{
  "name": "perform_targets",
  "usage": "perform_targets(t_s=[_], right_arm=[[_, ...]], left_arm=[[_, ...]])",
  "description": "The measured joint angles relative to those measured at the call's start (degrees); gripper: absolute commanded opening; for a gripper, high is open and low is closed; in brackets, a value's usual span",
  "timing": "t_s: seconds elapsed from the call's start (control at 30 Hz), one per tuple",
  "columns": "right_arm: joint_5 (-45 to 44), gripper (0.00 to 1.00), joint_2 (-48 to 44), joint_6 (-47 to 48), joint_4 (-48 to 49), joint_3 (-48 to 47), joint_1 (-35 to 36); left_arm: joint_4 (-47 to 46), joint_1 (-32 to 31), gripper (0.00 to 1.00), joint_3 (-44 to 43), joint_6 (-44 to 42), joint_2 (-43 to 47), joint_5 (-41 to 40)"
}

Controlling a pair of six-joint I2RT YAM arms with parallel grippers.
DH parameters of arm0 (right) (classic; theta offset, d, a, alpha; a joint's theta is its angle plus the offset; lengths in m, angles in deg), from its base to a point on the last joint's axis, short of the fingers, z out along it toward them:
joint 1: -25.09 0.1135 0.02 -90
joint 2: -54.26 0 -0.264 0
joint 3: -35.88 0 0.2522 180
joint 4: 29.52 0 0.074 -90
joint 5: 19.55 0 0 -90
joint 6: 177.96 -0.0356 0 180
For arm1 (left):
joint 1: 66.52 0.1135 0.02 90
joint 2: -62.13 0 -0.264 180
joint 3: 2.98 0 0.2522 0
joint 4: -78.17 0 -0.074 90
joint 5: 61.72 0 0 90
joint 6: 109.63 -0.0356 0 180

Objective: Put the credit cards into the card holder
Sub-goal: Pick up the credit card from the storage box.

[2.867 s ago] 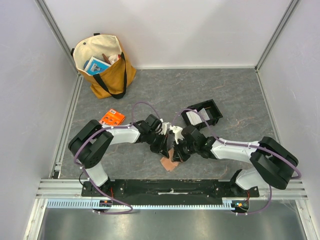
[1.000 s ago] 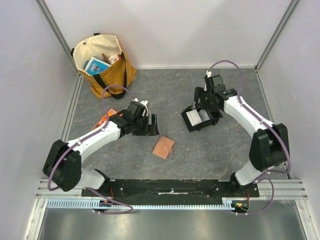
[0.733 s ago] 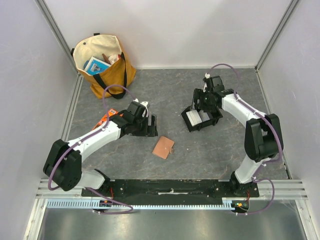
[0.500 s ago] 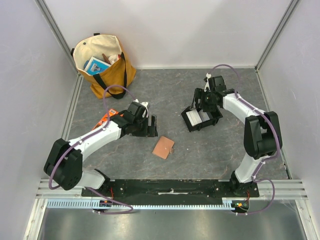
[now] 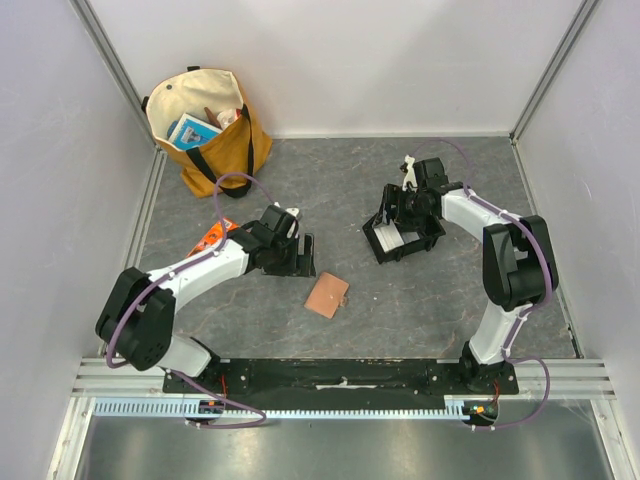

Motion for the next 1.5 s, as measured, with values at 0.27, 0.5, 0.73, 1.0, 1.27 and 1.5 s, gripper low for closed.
perform_targets(t_s=[0.27, 0.5, 0.73, 1.0, 1.27, 1.5], right_arm=[[1.7, 0.75, -0.9, 0.5, 0.1, 0.2, 0.0], [2.0, 0.62, -2.2, 0.6, 0.1, 0.3, 0.0], [1.1, 0.37, -2.2, 1.0, -0.4, 0.3, -0.2], [0.0, 0.14, -2.2, 1.8, -0.8, 0.3, -1.2], [-0.4, 0.11, -2.2, 2.2, -1.0, 0.3, -3.1], [0.2, 0.2, -2.2, 2.9, -1.6, 0.6, -3.1]], left_arm=[[-0.2, 0.0, 0.88, 0.0, 0.0, -1.2, 0.3], [-0.2, 0.0, 0.88, 0.0, 0.0, -2.0, 0.4], [-0.3, 0.0, 0.88, -0.1, 0.0, -2.8, 0.9], [-0.3, 0.0, 0.88, -0.1, 0.0, -2.8, 1.4], [-0.3, 0.0, 0.88, -0.1, 0.0, -2.8, 1.4], [-0.7, 0.0, 0.87, -0.1, 0.0, -3.0, 1.6]])
